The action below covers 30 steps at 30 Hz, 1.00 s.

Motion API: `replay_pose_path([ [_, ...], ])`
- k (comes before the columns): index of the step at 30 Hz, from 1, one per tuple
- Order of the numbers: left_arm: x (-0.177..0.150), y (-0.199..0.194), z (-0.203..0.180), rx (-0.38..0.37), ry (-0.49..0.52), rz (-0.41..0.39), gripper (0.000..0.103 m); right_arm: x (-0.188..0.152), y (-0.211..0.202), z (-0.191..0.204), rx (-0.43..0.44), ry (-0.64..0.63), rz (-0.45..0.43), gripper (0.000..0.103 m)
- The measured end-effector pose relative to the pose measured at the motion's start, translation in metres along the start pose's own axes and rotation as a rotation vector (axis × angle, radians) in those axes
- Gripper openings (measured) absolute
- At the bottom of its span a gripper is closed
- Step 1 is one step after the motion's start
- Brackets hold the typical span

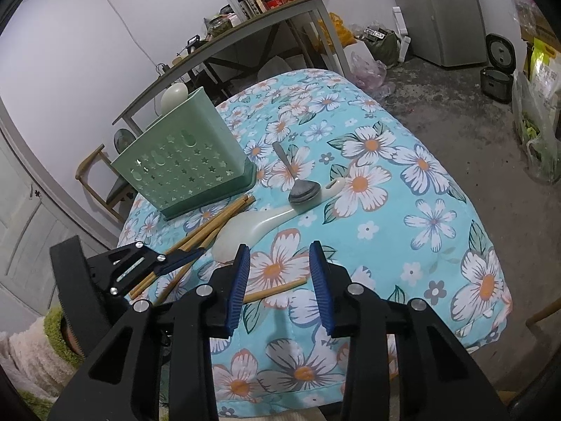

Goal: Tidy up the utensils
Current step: 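Close the left tool on the white ladle handle and lift it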

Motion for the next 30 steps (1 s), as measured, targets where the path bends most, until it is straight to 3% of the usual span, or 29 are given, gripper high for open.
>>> replay_pose_path([
  [5,0.01,0.013,0.002,0.048,0.033,0.008,0.032,-0.002,0.004,-0.004,0.001,0.009,0.012,0.035],
  [13,0.019,0.024,0.002,0.03,0.017,0.003,0.029,-0.001,0.007,-0.009,-0.001,0.024,0.014,0.035],
  [23,0.024,0.002,0.014,0.122,0.005,-0.071,0.003,0.001,0.0,-0.007,-0.006,0.018,-0.006,0.035],
  [30,0.027,-0.034,0.033,0.13,-0.052,-0.105,0.001,0.002,-0.008,-0.006,-0.004,0.01,-0.029,0.035],
])
Point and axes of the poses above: each gripper's, at about its wrist camera, not at the fingertips, and y roughly the way its jaws point, z to its left, x to its top, the point moved 4 cm from there along y, roughly the way its jaws point, and after that the axes turned 7 degrees about x, right-handed, at the moved point
